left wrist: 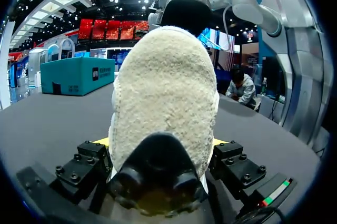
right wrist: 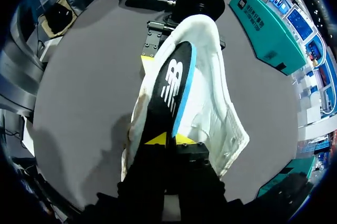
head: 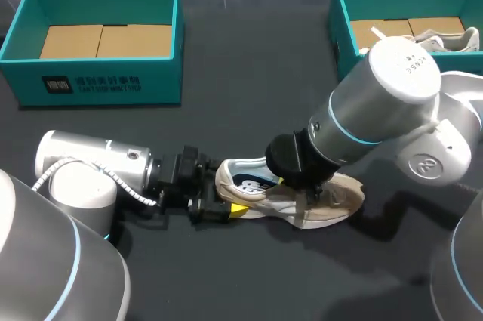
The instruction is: Take the shoe out of the shoebox, open the shoe tongue, remove and reinsert the insole, then place the shoe into the shoebox
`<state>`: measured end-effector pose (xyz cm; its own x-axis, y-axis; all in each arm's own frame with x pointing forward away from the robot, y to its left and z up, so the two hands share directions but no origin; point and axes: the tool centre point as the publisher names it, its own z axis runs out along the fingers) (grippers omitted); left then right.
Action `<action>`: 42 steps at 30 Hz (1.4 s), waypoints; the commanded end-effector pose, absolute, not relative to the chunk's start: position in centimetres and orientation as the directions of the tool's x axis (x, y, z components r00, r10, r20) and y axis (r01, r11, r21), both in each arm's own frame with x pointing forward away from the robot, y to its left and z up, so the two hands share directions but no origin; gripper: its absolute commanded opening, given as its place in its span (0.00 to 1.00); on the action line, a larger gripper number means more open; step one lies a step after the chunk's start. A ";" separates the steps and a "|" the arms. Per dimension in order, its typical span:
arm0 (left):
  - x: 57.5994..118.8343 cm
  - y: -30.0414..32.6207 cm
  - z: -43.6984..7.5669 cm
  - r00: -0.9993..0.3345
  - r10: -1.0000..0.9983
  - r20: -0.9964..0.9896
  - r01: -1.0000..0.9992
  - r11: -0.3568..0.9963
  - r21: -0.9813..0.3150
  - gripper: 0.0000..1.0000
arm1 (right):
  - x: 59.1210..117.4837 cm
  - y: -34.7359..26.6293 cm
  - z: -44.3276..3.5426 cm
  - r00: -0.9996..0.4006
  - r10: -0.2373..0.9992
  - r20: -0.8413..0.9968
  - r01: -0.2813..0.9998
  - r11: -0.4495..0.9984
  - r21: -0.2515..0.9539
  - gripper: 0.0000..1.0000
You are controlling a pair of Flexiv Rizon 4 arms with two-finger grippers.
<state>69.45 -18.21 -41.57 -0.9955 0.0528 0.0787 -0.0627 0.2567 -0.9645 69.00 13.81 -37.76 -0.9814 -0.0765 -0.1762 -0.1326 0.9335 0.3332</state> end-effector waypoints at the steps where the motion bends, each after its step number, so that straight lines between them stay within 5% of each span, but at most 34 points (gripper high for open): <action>1: 69.5 -18.3 -42.0 -0.996 0.050 0.079 -0.063 0.259 -0.964 0.00 | 68.5 12.5 -37.1 -0.968 -0.087 -0.236 -0.172 0.913 0.369 0.00; 27: 69.5 -18.3 -42.0 -0.996 0.050 0.079 -0.063 0.259 -0.964 0.00 | 71.3 17.2 -32.4 -0.856 -0.408 -0.318 -0.496 0.821 0.282 0.00; 37: 69.5 -18.3 -42.0 -0.996 0.050 0.079 -0.063 0.259 -0.964 0.00 | 71.0 18.8 -32.1 -0.887 -0.371 -0.274 -0.442 0.854 0.276 0.00; 39: 69.5 -18.3 -42.0 -0.996 0.050 0.079 -0.063 0.259 -0.964 0.00 | 70.8 18.8 -32.2 -0.906 -0.338 -0.255 -0.402 0.875 0.270 0.29; 42: 69.5 -18.3 -42.0 -0.996 0.050 0.079 -0.063 0.259 -0.964 0.00 | 70.4 18.8 -32.3 -0.941 -0.263 -0.212 -0.310 0.921 0.236 0.46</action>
<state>69.48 -18.18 -41.58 -0.9955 0.0519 0.0791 -0.0633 0.2567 -0.9644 70.73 18.09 -32.45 -0.9271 -0.3001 -0.2247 -0.3584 0.8852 0.2966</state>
